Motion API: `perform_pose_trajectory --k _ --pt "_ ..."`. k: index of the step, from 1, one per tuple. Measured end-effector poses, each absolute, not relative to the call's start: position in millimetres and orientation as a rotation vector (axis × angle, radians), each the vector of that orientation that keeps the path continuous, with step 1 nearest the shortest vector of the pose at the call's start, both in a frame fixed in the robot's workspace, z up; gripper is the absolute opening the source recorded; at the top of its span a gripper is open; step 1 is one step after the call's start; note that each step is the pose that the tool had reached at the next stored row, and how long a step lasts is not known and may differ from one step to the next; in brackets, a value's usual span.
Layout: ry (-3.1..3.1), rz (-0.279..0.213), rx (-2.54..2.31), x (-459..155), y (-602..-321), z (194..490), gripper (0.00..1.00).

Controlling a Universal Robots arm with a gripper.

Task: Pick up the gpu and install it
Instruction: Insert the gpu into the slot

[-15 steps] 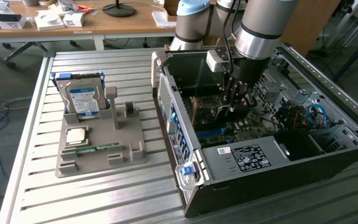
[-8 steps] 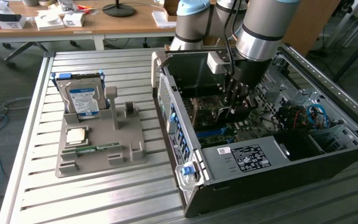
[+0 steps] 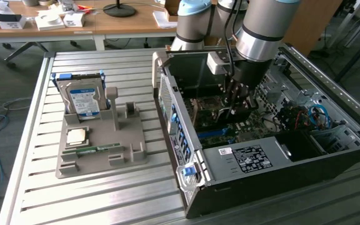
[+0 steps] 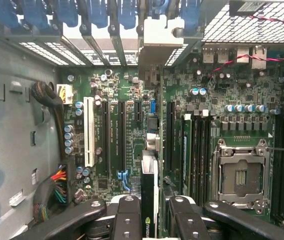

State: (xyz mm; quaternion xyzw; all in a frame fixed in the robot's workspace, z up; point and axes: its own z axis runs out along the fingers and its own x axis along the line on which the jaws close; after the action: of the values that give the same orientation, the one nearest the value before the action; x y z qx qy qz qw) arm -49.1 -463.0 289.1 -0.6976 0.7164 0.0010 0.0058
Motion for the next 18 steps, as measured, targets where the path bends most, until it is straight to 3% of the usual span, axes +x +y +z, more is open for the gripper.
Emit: perform_pose_trajectory --k 18 --pt "2.242 0.004 -2.183 -50.5 -463.0 284.3 0.26"
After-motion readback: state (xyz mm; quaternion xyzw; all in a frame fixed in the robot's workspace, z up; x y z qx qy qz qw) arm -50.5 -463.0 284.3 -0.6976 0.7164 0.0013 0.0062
